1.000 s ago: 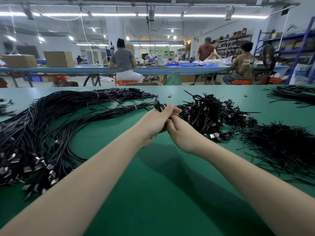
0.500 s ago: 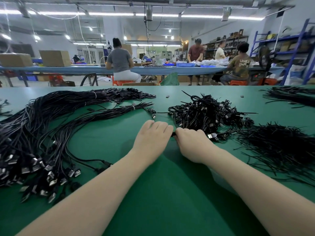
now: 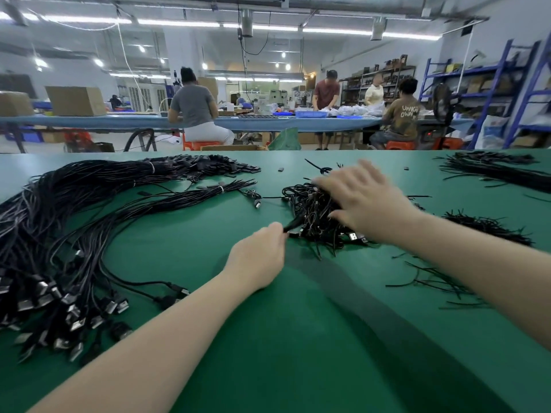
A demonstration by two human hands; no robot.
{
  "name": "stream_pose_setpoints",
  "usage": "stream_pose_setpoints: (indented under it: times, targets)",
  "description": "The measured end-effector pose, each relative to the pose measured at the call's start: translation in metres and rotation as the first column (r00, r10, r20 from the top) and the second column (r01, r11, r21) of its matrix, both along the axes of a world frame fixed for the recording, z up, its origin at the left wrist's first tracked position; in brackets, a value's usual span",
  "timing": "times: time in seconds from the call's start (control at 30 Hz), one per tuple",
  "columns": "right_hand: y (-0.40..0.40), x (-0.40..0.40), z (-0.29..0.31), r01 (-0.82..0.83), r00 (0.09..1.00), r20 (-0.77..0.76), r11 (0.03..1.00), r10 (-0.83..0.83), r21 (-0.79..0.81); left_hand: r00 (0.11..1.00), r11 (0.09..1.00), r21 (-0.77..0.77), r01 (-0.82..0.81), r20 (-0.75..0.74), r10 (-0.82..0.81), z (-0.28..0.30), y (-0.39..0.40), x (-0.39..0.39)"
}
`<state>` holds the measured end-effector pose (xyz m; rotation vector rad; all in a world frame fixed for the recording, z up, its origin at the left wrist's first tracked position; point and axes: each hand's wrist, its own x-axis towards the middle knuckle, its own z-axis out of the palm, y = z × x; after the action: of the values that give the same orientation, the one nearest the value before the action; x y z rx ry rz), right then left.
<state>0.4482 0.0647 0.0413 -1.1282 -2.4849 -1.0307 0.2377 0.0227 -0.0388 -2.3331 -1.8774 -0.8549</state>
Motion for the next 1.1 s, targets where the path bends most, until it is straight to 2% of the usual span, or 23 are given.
stream_pose_setpoints:
  times: [0.07, 0.13, 0.2, 0.27, 0.4, 0.63, 0.9, 1.0, 1.03, 1.1]
  targets:
    - [0.008, 0.026, 0.022, 0.231, 0.963, -0.088, 0.949, -0.255, -0.216, 0.992, 1.000, 0.007, -0.017, 0.127, 0.016, 0.000, 0.002, -0.007]
    - [0.011, 0.057, 0.034, 0.400, 0.898, 0.029, 0.787, -0.439, -0.469, 0.967, 1.000, -0.008, -0.001, 0.254, 0.003, -0.001, 0.005, -0.008]
    - [0.010, 0.083, 0.031, 0.450, 0.874, 0.174, 0.620, -0.454, -0.643, 0.928, 0.999, -0.037, 0.027, 0.372, -0.011, -0.002, 0.008, -0.007]
    - [0.004, 0.100, 0.021, 0.421, 0.875, 0.163, 0.552, -0.455, -0.720, 0.895, 0.997, -0.063, 0.042, 0.447, -0.010, -0.002, 0.010, -0.008]
    - [-0.004, 0.109, 0.002, 0.314, 0.892, 0.035, 0.563, -0.450, -0.765, 0.864, 0.997, -0.076, 0.025, 0.503, 0.017, -0.004, 0.012, -0.011]
    - [-0.009, 0.096, -0.005, 0.410, 0.840, 0.120, 0.474, -0.529, -0.779, 0.829, 0.992, -0.109, 0.064, 0.559, 0.008, -0.005, 0.013, -0.011]
    - [-0.006, 0.093, -0.009, 0.270, 0.818, -0.022, 0.417, -0.575, -0.868, 0.857, 0.989, -0.133, 0.064, 0.515, 0.014, -0.005, 0.012, -0.010]
    - [-0.007, 0.093, -0.011, 0.244, 0.876, -0.024, 0.485, -0.482, -0.840, 0.859, 0.987, -0.143, 0.067, 0.512, 0.016, -0.005, 0.011, -0.010]
    - [-0.006, 0.093, -0.011, 0.205, 0.887, -0.074, 0.533, -0.456, -0.821, 0.854, 0.987, -0.147, 0.072, 0.520, 0.015, -0.005, 0.011, -0.010]
    - [-0.005, 0.090, -0.013, 0.081, 0.869, -0.267, 0.651, -0.417, -0.755, 0.835, 0.984, -0.153, 0.092, 0.550, 0.008, -0.005, 0.012, -0.010]
